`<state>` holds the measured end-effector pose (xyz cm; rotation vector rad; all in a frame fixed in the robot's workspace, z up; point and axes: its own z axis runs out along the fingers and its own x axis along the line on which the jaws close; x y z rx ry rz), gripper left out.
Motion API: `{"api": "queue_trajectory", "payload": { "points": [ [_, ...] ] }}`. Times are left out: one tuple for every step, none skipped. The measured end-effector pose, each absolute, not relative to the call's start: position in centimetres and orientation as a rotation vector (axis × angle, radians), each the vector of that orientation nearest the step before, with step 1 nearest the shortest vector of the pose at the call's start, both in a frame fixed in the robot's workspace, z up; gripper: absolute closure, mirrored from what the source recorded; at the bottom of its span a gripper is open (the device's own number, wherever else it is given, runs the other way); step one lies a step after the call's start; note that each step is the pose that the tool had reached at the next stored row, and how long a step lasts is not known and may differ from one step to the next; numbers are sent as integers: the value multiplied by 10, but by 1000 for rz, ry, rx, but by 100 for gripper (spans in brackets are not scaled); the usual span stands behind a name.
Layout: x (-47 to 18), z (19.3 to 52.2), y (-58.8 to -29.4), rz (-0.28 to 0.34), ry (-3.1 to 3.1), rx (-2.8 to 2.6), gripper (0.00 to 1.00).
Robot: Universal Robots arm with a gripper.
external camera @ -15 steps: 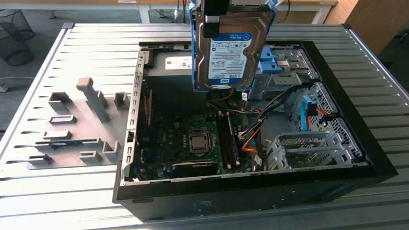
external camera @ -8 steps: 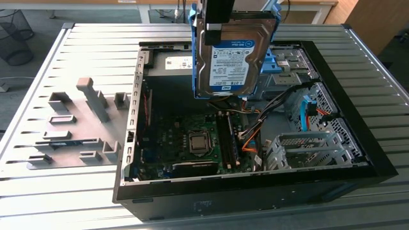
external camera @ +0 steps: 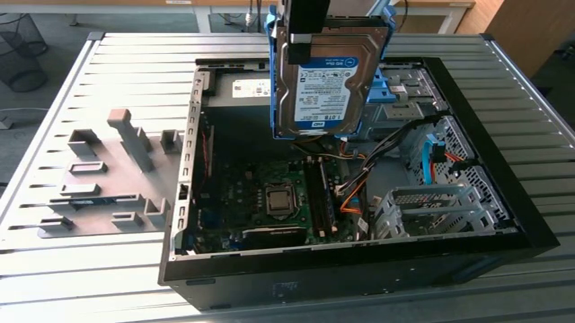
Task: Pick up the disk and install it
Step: 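Insert the disk into the insertion slot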
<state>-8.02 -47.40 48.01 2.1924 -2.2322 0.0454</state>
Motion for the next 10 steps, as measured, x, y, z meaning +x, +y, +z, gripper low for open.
{"api": "queue_trajectory", "payload": {
  "points": [
    [-80, 480, -474, 45, -2232, 2192, 64],
    [-80, 480, -474, 45, -2232, 2192, 64],
    [-80, 480, -474, 45, -2232, 2192, 64],
    [-80, 480, -474, 45, -2232, 2192, 64],
    [-80, 480, -474, 45, -2232, 2192, 64],
    [-80, 480, -474, 45, -2232, 2192, 64],
    [-80, 480, -475, 45, -2232, 2192, 64],
    [-80, 480, -476, 46, -2232, 2193, 64],
    [-80, 480, -479, 45, -2232, 2192, 64],
    [-80, 480, -482, 45, -2232, 2192, 64]
  ]
}}
